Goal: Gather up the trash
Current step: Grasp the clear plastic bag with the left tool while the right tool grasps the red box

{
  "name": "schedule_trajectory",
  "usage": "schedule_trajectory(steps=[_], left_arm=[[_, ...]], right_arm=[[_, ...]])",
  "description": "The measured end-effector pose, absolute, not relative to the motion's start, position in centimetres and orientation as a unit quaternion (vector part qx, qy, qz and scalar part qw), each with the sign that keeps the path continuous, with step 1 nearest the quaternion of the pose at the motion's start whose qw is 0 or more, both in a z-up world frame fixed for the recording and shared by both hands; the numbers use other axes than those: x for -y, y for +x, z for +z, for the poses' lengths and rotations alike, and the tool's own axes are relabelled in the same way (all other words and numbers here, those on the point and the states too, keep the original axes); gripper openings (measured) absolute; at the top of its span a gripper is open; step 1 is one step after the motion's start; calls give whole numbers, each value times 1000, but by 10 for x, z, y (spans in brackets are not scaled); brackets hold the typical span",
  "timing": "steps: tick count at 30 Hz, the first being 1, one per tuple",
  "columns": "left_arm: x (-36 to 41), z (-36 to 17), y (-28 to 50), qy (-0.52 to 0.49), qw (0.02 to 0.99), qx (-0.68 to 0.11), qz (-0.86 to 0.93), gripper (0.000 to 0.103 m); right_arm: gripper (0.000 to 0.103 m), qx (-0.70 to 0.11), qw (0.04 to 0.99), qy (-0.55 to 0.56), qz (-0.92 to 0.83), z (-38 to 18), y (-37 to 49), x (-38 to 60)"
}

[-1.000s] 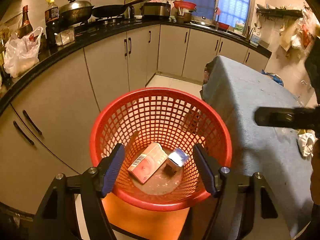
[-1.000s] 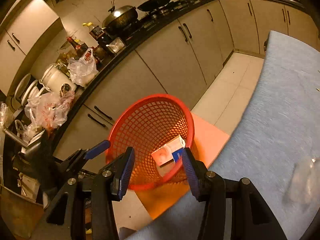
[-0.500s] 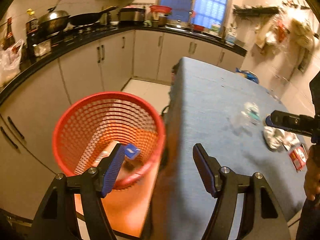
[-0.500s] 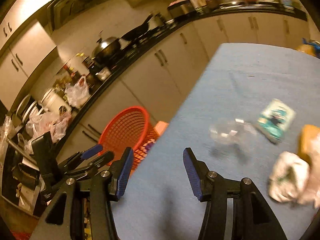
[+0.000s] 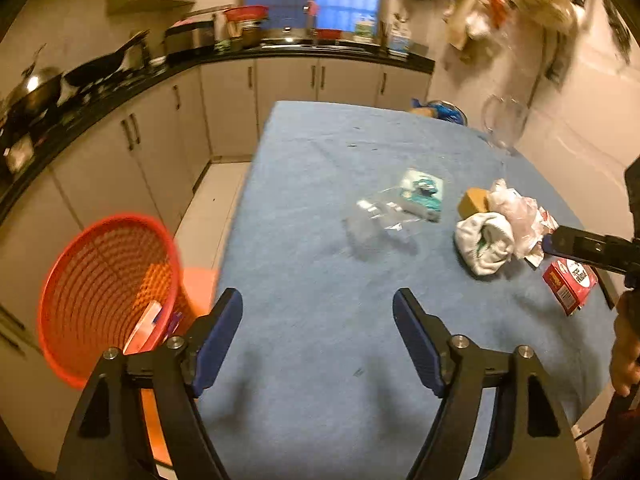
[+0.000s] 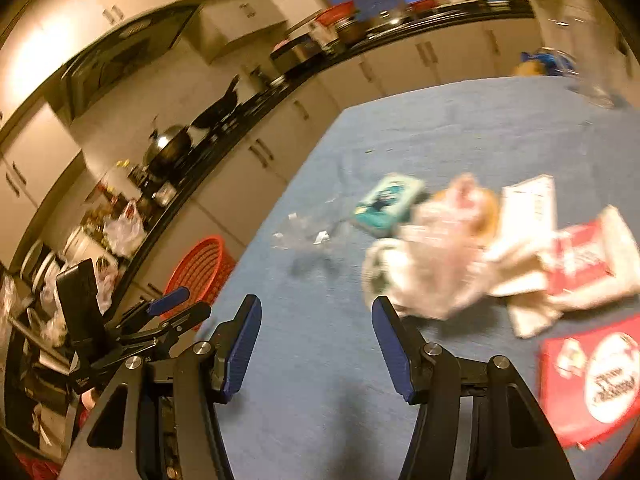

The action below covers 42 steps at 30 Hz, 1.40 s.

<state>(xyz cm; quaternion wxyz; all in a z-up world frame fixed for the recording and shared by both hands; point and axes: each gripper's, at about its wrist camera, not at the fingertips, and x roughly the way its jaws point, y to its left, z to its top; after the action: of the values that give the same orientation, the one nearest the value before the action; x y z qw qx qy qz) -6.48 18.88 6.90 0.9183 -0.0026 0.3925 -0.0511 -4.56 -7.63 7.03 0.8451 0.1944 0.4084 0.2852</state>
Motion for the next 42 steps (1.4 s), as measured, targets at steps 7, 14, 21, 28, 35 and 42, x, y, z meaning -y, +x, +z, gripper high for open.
schedule_trajectory(steps=[7,14,21,28,35,42], left_arm=[[-166,83,-5,-76,893,-437,-73,82],[-151,76,57,-122,866,-484,-37,82],[-122,58,80,-42,861,-507,-13,70],[-126,45,64,-32,869,-494,-25,53],[-138,48,29,-61,880,-467,-61,53],[-139,52,-2,-58,890,-446,-78,53]], right_arm=[[62,-383,867,227,224,75,-62,144],[66,-363,880,248,181,80,-74,193],[66,-361,880,268,152,71,-81,224],[67,-376,872,289,119,56,-82,248],[72,-415,860,285,82,28,-76,266],[74,-451,837,288,114,9,-77,258]])
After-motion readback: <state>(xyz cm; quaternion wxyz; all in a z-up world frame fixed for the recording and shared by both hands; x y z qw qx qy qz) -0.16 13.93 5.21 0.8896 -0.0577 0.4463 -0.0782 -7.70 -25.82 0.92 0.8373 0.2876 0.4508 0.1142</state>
